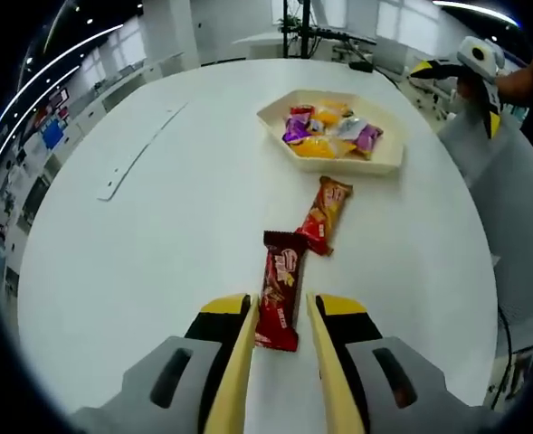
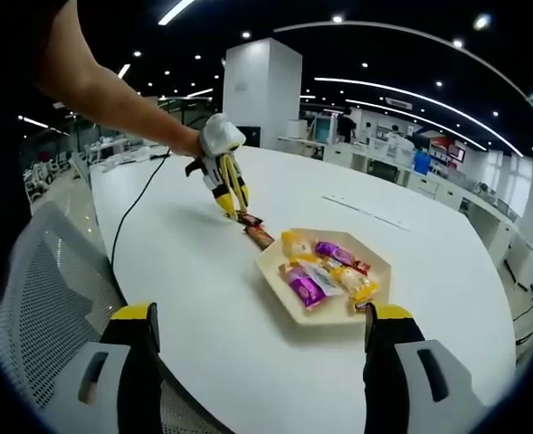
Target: Place the target food into the container with the food tongs after gripping and lifting it, then release it inside without dropping or visibly crushing the food.
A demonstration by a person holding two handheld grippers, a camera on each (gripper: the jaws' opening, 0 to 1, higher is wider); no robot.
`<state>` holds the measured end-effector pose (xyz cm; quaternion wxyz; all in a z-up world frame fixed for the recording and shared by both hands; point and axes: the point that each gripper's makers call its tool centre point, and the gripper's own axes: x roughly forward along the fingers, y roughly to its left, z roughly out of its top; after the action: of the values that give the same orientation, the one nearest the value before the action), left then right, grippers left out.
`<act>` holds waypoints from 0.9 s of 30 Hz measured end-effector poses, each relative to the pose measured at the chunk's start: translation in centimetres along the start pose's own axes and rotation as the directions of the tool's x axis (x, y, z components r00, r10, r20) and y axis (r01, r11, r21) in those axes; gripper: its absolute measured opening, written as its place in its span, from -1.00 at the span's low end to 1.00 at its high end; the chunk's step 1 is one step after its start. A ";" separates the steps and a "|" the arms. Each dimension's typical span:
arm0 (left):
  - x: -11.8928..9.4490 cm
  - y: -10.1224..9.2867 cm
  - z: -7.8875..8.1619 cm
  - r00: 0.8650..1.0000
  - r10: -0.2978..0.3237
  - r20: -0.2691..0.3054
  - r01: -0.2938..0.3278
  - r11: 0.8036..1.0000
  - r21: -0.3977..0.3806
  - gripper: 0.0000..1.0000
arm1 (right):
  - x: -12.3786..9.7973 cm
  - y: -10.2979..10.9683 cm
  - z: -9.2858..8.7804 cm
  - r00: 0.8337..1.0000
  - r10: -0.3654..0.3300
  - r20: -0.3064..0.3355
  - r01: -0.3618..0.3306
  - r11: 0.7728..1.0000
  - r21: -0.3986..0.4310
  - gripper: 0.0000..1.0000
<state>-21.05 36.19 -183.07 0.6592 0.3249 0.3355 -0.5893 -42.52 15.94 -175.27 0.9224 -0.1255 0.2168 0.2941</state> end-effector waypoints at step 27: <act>-0.1 -0.3 0.6 0.994 0.090 0.066 -0.081 0.988 -0.131 -0.64 | 0.2 0.3 -0.3 1.000 0.018 -0.020 -0.018 1.000 -0.007 0.84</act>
<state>-21.30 35.69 -182.67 0.7151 0.2747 0.3347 -0.5488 -42.70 16.18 -175.67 0.9170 -0.1295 0.2259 0.3021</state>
